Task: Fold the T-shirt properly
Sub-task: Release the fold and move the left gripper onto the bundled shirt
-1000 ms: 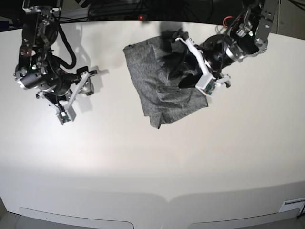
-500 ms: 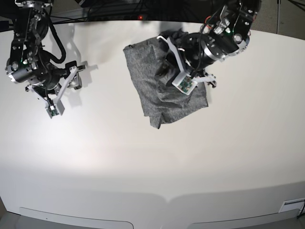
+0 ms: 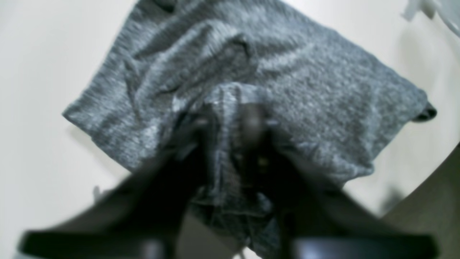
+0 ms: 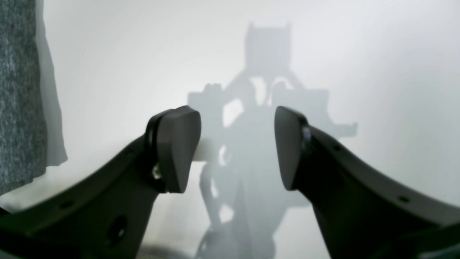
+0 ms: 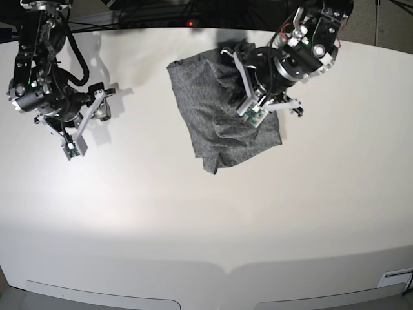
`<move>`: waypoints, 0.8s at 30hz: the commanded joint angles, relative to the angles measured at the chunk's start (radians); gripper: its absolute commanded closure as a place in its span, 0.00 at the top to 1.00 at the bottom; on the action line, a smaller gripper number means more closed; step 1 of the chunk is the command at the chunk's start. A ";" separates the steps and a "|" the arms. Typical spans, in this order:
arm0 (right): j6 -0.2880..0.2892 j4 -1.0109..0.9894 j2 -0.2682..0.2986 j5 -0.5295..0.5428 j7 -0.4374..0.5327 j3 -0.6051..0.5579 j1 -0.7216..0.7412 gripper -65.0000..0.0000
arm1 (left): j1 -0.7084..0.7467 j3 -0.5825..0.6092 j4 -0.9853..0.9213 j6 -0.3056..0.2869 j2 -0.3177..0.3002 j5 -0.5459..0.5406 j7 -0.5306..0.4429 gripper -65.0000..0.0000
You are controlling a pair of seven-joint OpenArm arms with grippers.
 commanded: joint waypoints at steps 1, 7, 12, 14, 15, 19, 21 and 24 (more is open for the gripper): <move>-0.004 0.015 0.014 0.007 0.020 0.007 0.011 0.56 | -0.005 0.000 0.018 0.000 0.002 -0.006 -0.003 0.00; -0.004 0.015 0.014 0.006 0.053 0.007 0.011 0.56 | 0.003 -0.001 0.047 0.000 0.001 -0.078 0.096 0.00; -0.004 0.015 0.014 0.007 0.084 0.006 0.011 0.56 | 0.084 -0.005 0.174 0.001 -0.030 -0.088 0.066 0.00; -0.003 0.015 0.014 0.021 0.083 0.006 0.011 0.56 | 0.120 -0.005 0.213 0.019 -0.053 -0.087 0.039 0.00; -0.004 0.015 0.014 0.032 0.083 0.006 0.011 0.56 | 0.137 -0.005 0.221 0.028 -0.064 -0.087 0.026 0.00; -0.003 0.015 0.013 0.036 0.083 0.006 0.011 0.56 | 0.186 -0.005 0.221 0.075 -0.093 -0.084 -0.128 0.00; -0.003 0.015 0.014 0.037 0.080 0.006 0.011 0.56 | 0.182 -0.005 0.221 0.074 -0.098 -0.084 -0.193 0.00; -0.003 0.015 0.014 0.056 0.057 0.006 0.011 0.56 | 0.156 -0.003 0.215 0.074 -0.098 -0.079 -0.208 0.31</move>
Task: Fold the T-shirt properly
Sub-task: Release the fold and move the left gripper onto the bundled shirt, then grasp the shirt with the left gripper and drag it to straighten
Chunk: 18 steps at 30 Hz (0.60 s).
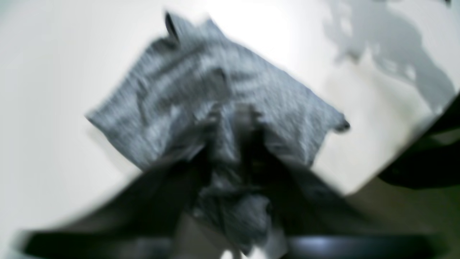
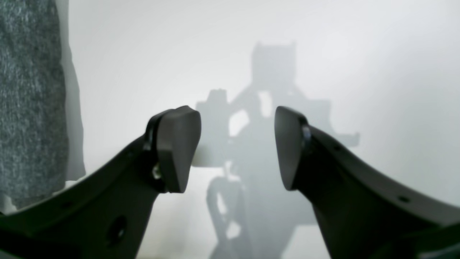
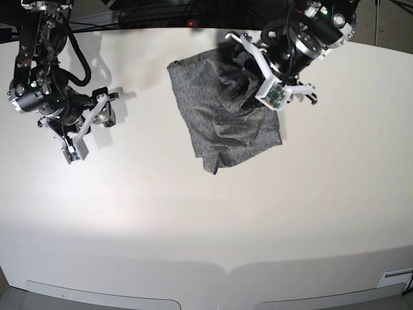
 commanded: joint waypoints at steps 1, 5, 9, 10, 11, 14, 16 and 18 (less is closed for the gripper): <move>0.000 0.015 0.013 0.004 0.012 0.006 0.008 0.56 | -0.012 0.000 0.001 -0.004 -0.002 0.003 -0.019 0.37; 0.000 0.015 0.014 0.005 -0.003 0.006 0.008 0.56 | -0.065 0.001 -0.120 -0.003 0.012 0.016 0.002 0.37; 0.000 0.015 0.013 0.004 0.000 0.006 0.008 0.56 | -0.089 0.001 -0.185 -0.004 0.019 -0.005 0.001 0.37; 0.000 0.015 0.014 0.004 0.002 0.006 0.009 0.56 | -0.089 0.001 -0.185 -0.004 0.019 -0.017 0.000 0.37; 0.000 0.015 0.014 0.004 0.004 0.006 0.009 0.56 | -0.090 0.001 -0.185 -0.004 0.020 -0.020 0.001 0.37; 0.000 0.015 0.014 0.004 0.004 0.006 0.009 0.56 | -0.090 0.002 -0.185 -0.007 0.019 -0.027 0.012 0.37; 0.000 0.015 0.013 0.004 0.006 0.006 0.009 0.56 | -0.091 0.002 -0.181 -0.046 0.019 -0.071 0.032 0.37; 0.000 0.015 0.013 0.004 0.010 0.006 0.009 0.56 | -0.091 0.002 -0.179 -0.079 0.019 -0.109 0.031 0.37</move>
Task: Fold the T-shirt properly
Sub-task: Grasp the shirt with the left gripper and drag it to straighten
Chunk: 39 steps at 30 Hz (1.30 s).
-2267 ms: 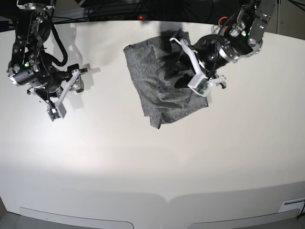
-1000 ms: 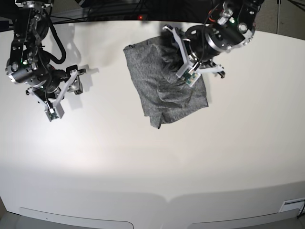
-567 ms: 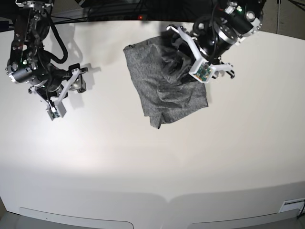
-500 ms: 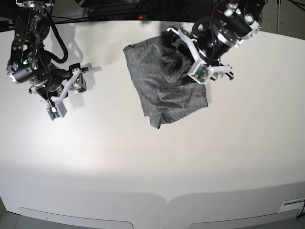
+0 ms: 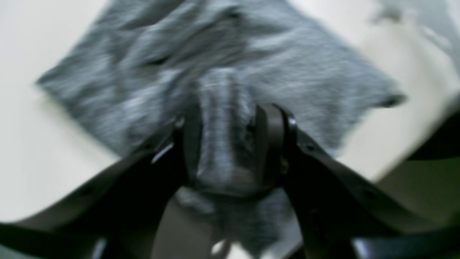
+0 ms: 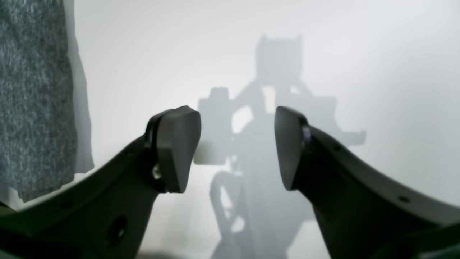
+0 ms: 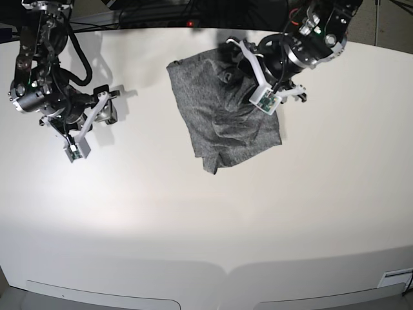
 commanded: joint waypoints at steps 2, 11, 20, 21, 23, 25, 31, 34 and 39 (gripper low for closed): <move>-0.001 0.015 0.014 0.005 0.021 0.006 0.009 0.56 | -0.006 0.000 0.021 -0.005 0.002 -0.018 -0.020 0.37; -0.001 0.015 0.014 0.005 0.020 0.006 0.009 0.56 | -0.005 0.000 0.021 -0.005 0.002 -0.003 0.050 0.16; -0.001 0.015 0.014 0.006 0.023 0.006 0.009 0.56 | 0.045 -0.002 0.126 -0.005 -0.005 -0.092 0.143 0.00; -0.001 0.015 0.014 0.006 0.025 0.006 0.009 0.56 | 0.062 -0.002 0.148 -0.005 -0.014 -0.091 0.140 0.00; -0.001 0.015 0.014 0.006 0.024 0.006 0.009 0.56 | 0.099 -0.002 0.180 -0.004 -0.046 -0.090 0.096 0.00; -0.001 0.015 0.014 0.005 0.024 0.006 0.008 0.56 | 0.132 -0.002 0.188 0.019 -0.072 -0.061 0.055 0.00; 0.000 0.015 0.013 0.039 0.024 0.006 0.009 0.56 | 0.202 -0.002 0.188 0.246 -0.081 0.175 0.040 0.00; 0.000 0.015 0.014 0.054 0.020 0.006 0.009 0.56 | 0.217 -0.002 0.188 0.357 -0.081 0.256 0.058 0.00; 0.000 0.015 0.013 0.054 0.020 0.006 0.009 0.56 | 0.230 -0.002 0.188 0.504 -0.082 0.373 0.131 0.00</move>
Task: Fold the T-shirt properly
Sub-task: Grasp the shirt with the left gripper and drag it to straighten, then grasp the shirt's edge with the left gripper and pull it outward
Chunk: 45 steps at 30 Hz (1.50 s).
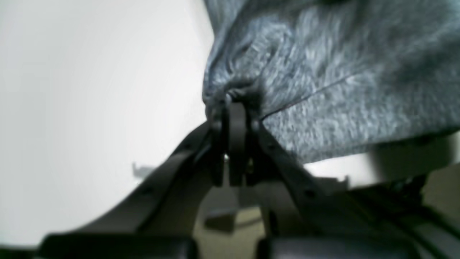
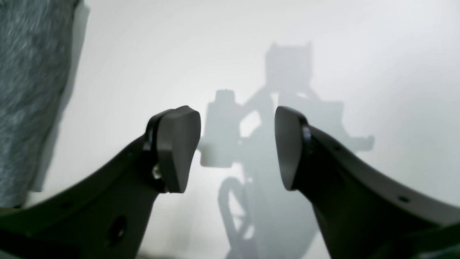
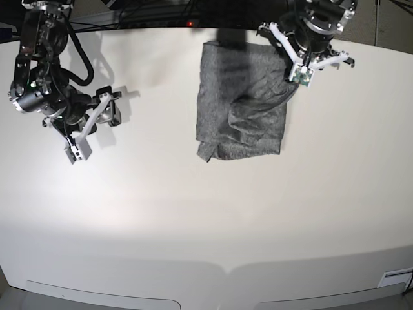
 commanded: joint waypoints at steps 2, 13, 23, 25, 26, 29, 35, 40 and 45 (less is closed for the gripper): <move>0.000 0.015 0.013 0.005 0.011 0.006 0.008 0.56 | 0.003 -0.002 0.020 0.076 -0.003 0.075 0.010 0.00; 0.000 0.015 0.013 0.005 -0.011 0.006 0.008 0.56 | 0.003 -0.002 0.020 0.395 -0.003 0.348 0.050 0.20; 0.032 0.015 0.013 0.006 -0.010 0.006 0.008 0.56 | 0.002 0.001 0.023 0.247 -0.003 0.397 -0.165 0.20; 0.033 0.015 0.013 0.010 -0.009 0.006 0.008 0.56 | 0.003 0.001 0.023 -0.012 -0.003 0.271 -0.252 0.20; 0.033 0.015 0.013 0.009 -0.007 0.006 0.008 0.56 | 0.003 0.001 0.023 -0.150 -0.003 0.232 -0.307 0.20; 0.033 0.015 0.013 0.009 -0.006 0.006 0.008 0.56 | -0.003 0.001 0.022 -0.428 -0.003 0.229 -0.411 0.20; 0.033 0.015 0.013 0.010 -0.010 0.006 0.008 0.56 | -0.076 0.001 -0.018 -0.441 -0.003 0.146 -0.392 0.20; 0.033 0.015 0.013 0.009 -0.011 0.006 0.008 0.56 | -0.152 0.001 -0.121 -0.441 -0.002 0.089 -0.368 0.20; 0.033 0.015 0.013 0.009 -0.010 0.006 0.008 0.56 | -0.184 0.001 -0.134 -0.442 0.022 0.046 -0.343 0.20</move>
